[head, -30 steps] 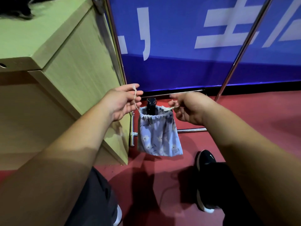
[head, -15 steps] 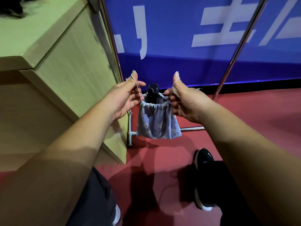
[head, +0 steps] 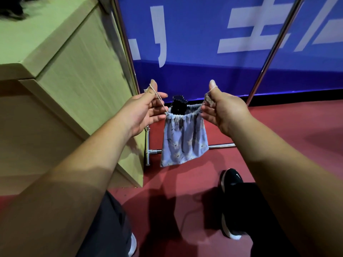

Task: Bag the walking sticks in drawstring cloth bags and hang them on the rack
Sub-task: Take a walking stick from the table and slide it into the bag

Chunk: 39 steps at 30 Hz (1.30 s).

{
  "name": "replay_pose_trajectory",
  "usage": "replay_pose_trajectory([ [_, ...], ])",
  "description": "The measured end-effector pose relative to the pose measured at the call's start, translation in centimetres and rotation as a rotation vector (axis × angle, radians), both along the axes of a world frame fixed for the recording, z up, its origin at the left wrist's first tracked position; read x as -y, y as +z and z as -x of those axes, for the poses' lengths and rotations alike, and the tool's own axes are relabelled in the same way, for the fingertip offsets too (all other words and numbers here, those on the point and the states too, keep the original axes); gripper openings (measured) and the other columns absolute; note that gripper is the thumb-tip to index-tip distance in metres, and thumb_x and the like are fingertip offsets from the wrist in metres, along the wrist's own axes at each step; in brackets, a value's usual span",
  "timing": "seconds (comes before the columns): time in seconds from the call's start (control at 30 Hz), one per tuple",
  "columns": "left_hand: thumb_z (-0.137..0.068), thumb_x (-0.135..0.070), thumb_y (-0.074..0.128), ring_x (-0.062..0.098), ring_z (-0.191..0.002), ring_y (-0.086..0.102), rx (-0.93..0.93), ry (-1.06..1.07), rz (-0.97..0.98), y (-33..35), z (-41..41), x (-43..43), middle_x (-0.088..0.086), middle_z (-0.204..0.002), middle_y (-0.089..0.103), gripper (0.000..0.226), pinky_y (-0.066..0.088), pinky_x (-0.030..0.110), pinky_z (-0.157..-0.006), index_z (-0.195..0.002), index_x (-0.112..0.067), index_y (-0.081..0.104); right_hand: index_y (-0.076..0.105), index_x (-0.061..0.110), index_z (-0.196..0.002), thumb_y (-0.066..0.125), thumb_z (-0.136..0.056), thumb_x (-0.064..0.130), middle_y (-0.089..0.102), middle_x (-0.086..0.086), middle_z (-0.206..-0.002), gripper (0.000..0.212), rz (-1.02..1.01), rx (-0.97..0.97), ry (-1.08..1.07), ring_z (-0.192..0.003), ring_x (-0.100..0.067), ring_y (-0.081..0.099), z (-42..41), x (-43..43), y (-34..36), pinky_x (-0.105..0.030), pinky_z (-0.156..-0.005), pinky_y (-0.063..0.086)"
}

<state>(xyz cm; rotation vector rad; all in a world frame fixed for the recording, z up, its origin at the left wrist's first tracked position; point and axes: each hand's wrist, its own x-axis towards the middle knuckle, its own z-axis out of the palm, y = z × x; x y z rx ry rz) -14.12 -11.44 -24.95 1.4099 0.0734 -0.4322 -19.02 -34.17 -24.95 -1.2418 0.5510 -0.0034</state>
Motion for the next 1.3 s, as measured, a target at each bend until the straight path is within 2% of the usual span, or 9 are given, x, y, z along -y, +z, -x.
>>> replay_pose_trajectory([
  [0.2, -0.099, -0.069, 0.053, 0.014, -0.077, 0.069, -0.006, 0.017, -0.022, 0.2, 0.1, 0.1, -0.002, -0.079, 0.063, 0.059, 0.057, 0.03, -0.071, -0.11, -0.015, 0.073, 0.068, 0.016, -0.097, 0.075, -0.097, 0.05, 0.064, -0.002, -0.078, 0.034, 0.034, 0.09, -0.043, -0.064, -0.017, 0.066, 0.4, -0.4, 0.3, -0.033, -0.066, 0.063],
  [0.33, -0.098, -0.07, 0.053, 0.014, -0.075, 0.069, -0.012, 0.016, -0.037, 0.1, 0.1, 0.2, -0.003, -0.078, 0.062, 0.061, 0.056, 0.029, -0.069, -0.112, -0.015, 0.072, 0.073, 0.02, -0.111, 0.055, -0.11, 0.043, 0.058, 0.002, -0.076, 0.029, -0.011, 0.004, 0.107, -0.062, -0.012, 0.055, 0.2, -0.8, 1.1, -0.03, -0.064, 0.058],
  [0.47, -0.099, -0.072, 0.051, 0.013, -0.072, 0.068, -0.028, 0.03, -0.055, -0.1, 0.0, 0.1, -0.004, -0.077, 0.061, 0.063, 0.056, 0.027, -0.065, -0.113, -0.015, 0.072, 0.06, 0.017, -0.077, 0.046, -0.094, 0.021, 0.062, -0.003, -0.079, 0.022, -0.181, -0.079, 0.368, -0.065, -0.021, 0.061, 0.7, -0.4, 2.2, -0.034, -0.071, 0.056],
  [0.7, -0.099, -0.07, 0.053, 0.014, -0.073, 0.065, -0.001, 0.047, -0.089, 0.1, 0.1, 0.1, -0.004, -0.076, 0.061, 0.056, 0.054, 0.028, -0.065, -0.106, -0.02, 0.076, 0.057, 0.013, -0.081, 0.059, -0.089, 0.019, 0.064, -0.008, -0.073, 0.01, 1.073, 0.076, 0.31, -0.075, -0.033, 0.066, 0.9, -0.2, 0.8, -0.04, -0.07, 0.055],
  [0.87, -0.099, -0.071, 0.052, 0.011, -0.065, 0.054, 0.068, 0.058, -0.03, 0.6, 0.1, 0.2, -0.004, -0.068, 0.048, 0.056, 0.048, 0.029, -0.065, -0.095, -0.021, 0.076, 0.049, 0.017, -0.083, 0.065, -0.095, 0.019, 0.055, -0.006, -0.086, 0.02, 1.231, 0.284, 0.054, -0.075, -0.024, 0.049, 0.7, 0.5, -0.8, -0.033, -0.066, 0.025],
  [0.97, -0.101, -0.073, 0.044, 0.012, -0.069, 0.058, 0.102, 0.083, -0.018, 0.7, -0.1, 0.2, -0.001, -0.071, 0.055, 0.065, 0.047, 0.031, -0.073, -0.07, -0.024, 0.074, 0.051, 0.019, -0.083, 0.071, -0.099, 0.044, 0.053, 0.004, -0.078, 0.036, 1.035, 0.349, -0.058, -0.076, -0.015, 0.049, 0.7, 0.1, -0.2, -0.028, -0.069, 0.029],
  [1.13, -0.101, -0.074, 0.039, 0.023, -0.09, 0.071, 0.036, 0.15, 0.293, 2.0, 0.1, 0.3, 0.004, -0.088, 0.073, 0.07, 0.051, 0.043, -0.105, -0.063, -0.021, 0.065, 0.061, 0.019, -0.082, 0.054, -0.104, 0.064, 0.073, -0.004, -0.083, 0.051, -0.135, 0.228, -0.021, -0.083, -0.02, 0.07, 0.1, -1.5, 2.2, -0.033, -0.086, 0.058],
  [1.23, -0.097, -0.077, 0.045, 0.02, -0.064, 0.06, -0.024, 0.22, 0.528, 2.7, 0.4, 0.0, 0.002, -0.074, 0.062, 0.067, 0.058, 0.038, -0.085, -0.068, -0.02, 0.061, 0.056, 0.018, -0.077, 0.051, -0.104, 0.065, 0.062, -0.003, -0.069, 0.054, -0.479, 0.262, -0.084, -0.072, -0.019, 0.07, 0.2, -1.6, 2.9, -0.035, -0.085, 0.064],
  [1.3, -0.097, -0.079, 0.045, 0.015, -0.049, 0.038, -0.018, 0.223, 0.541, 3.0, 0.4, -0.6, -0.002, -0.064, 0.046, 0.066, 0.045, 0.029, -0.061, -0.065, -0.022, 0.05, 0.049, 0.021, -0.069, 0.053, -0.104, 0.064, 0.046, 0.003, -0.06, 0.056, -0.588, 0.269, -0.145, -0.055, -0.014, 0.054, 0.3, -1.1, 3.2, -0.03, -0.07, 0.061],
])
